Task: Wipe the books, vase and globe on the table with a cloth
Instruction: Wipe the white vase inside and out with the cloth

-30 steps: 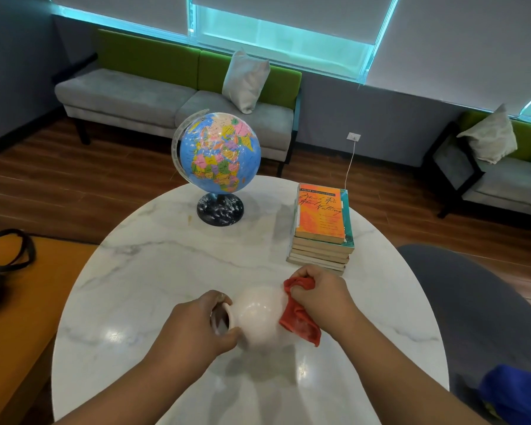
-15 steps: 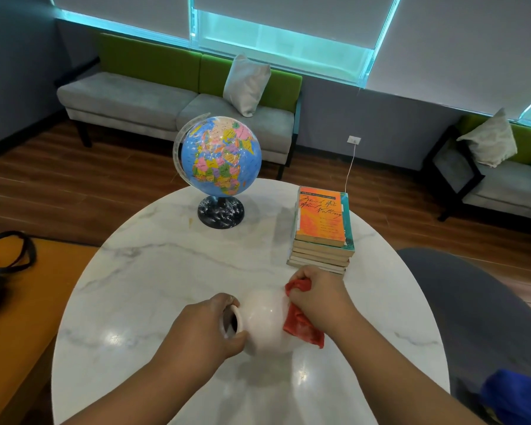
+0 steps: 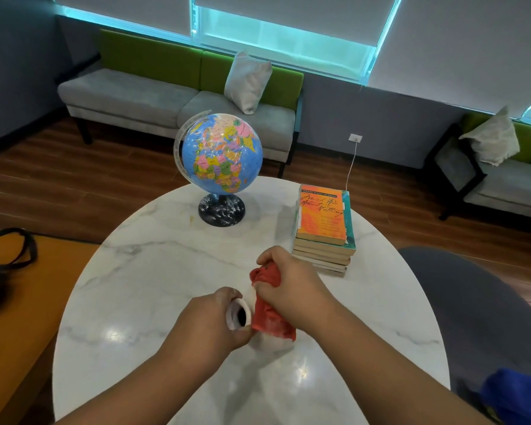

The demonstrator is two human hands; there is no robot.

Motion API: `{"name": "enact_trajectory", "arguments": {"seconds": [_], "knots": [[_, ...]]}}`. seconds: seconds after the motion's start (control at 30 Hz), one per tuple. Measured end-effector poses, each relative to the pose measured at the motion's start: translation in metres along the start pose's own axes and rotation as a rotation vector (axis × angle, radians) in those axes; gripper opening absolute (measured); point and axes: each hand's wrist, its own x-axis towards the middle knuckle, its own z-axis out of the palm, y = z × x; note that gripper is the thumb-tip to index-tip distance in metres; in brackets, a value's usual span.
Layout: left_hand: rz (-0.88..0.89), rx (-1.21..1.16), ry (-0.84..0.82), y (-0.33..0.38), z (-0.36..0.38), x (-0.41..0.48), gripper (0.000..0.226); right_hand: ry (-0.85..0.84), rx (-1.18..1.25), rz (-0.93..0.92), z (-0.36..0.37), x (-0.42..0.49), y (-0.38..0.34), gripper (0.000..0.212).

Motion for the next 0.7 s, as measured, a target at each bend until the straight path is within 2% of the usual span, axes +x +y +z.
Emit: {"name": "enact_trajectory", "arguments": {"seconds": [0.1, 0.23, 0.33, 0.43, 0.53, 0.63, 0.7], "knots": [[0.002, -0.003, 0.026, 0.000, 0.000, 0.001, 0.040, -0.100, -0.048, -0.065, 0.006, -0.009, -0.005, 0.028], [0.041, 0.008, 0.001, 0.004, 0.001, -0.002, 0.040, -0.183, -0.119, -0.049, -0.007, -0.006, -0.003, 0.023], [0.106, 0.089, -0.027, 0.012, 0.002, -0.003, 0.037, -0.135, -0.062, -0.028, -0.007, 0.004, -0.001, 0.024], [0.075, 0.051, -0.002, 0.013, 0.001, -0.001, 0.055, -0.086, 0.062, -0.027, -0.002, 0.003, 0.002, 0.021], [0.005, -0.055, 0.013, 0.009, 0.000, -0.002, 0.072, -0.182, 0.056, -0.025, -0.006, -0.003, 0.008, 0.018], [0.037, 0.011, 0.002, 0.010, 0.002, -0.005, 0.057, -0.250, 0.013, -0.001, -0.017, -0.002, 0.009, 0.022], [0.094, 0.073, 0.002, 0.012, 0.005, -0.005, 0.053, -0.203, 0.057, 0.005, -0.014, 0.001, 0.006, 0.024]]}}
